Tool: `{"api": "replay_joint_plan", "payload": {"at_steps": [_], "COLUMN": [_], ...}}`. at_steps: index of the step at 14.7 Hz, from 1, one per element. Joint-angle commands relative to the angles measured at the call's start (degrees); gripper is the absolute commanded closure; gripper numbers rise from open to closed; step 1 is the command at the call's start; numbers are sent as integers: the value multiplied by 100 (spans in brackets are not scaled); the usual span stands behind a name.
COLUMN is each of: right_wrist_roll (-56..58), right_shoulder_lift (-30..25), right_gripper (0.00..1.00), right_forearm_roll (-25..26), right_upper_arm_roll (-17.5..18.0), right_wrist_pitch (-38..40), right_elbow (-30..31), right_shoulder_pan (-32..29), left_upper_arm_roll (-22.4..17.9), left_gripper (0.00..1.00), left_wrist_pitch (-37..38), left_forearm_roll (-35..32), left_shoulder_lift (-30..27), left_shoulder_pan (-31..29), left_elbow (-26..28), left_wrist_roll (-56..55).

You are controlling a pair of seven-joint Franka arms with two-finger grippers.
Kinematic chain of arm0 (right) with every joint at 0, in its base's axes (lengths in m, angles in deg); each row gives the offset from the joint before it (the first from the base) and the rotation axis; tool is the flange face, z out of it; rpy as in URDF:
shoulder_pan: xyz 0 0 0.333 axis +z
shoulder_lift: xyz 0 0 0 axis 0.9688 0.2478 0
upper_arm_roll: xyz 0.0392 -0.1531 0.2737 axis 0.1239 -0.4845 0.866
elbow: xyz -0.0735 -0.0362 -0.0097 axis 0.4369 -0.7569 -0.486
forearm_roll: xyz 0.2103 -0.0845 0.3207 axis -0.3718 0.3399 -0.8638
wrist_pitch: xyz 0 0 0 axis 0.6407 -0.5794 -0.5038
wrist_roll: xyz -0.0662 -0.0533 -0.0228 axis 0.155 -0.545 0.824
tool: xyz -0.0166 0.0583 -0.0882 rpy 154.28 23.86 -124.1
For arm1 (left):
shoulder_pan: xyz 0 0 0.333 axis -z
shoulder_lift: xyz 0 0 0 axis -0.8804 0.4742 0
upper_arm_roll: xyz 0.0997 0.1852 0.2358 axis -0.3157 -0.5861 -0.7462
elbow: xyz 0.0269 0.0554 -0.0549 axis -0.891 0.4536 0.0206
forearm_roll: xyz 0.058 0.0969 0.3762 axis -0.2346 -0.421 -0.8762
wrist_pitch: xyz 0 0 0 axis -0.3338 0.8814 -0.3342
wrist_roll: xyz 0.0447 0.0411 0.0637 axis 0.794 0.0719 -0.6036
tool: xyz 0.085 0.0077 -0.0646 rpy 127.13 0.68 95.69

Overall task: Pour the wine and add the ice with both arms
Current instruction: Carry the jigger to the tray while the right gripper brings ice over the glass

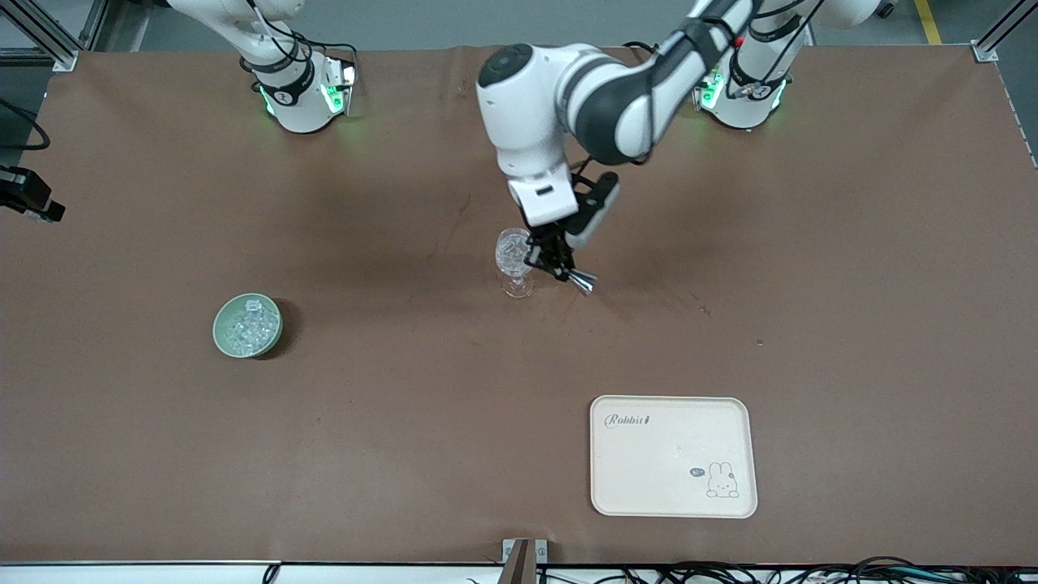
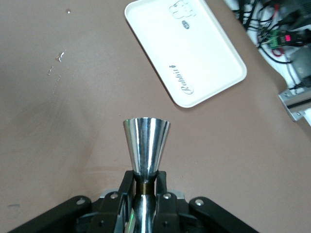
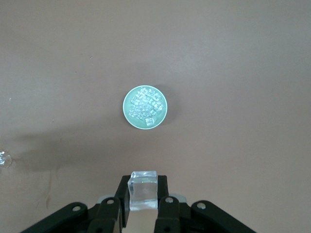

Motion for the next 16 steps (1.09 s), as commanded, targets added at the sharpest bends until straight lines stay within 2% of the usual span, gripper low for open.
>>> {"api": "replay_joint_plan", "payload": {"at_steps": [1,4,7,8,12,14,16], "right_wrist_roll": [-124,-1130,-2501,-3002,-4612,-5088,-5449], "right_shoulder_lift": [-185,-185,-106,8,605,843,1132], "right_gripper": [100,100,100,100,100,100,100], "right_forearm_roll": [-107,-107,-89,-98,-98,-107,-107], "right_upper_arm_roll": [62,264,396,396,405,405,405], "right_wrist_pitch": [-38,-73,-336,-502,-1012,-1285,-1470], "right_elbow": [191,165,147,147,95,86,86], "right_shoulder_pan": [178,660,1442,1758,2848,3235,3596], "left_upper_arm_roll": [37,46,72,72,81,72,37], "left_gripper": [100,100,100,100,100,100,99], "left_wrist_pitch": [16,-256,-450,-599,-1144,-1250,-1477], "left_forearm_roll": [957,1924,3066,3549,5245,6203,6777], "left_shoulder_lift": [117,284,818,1038,1811,2286,2612], "left_shoulder_pan": [-670,-1374,-2068,-2262,-3149,-3484,-3642], "left_elbow": [-428,-560,-1033,-1201,-1316,-1448,-1483], "left_wrist_roll": [867,1703,2607,3028,4559,5183,5641]}}
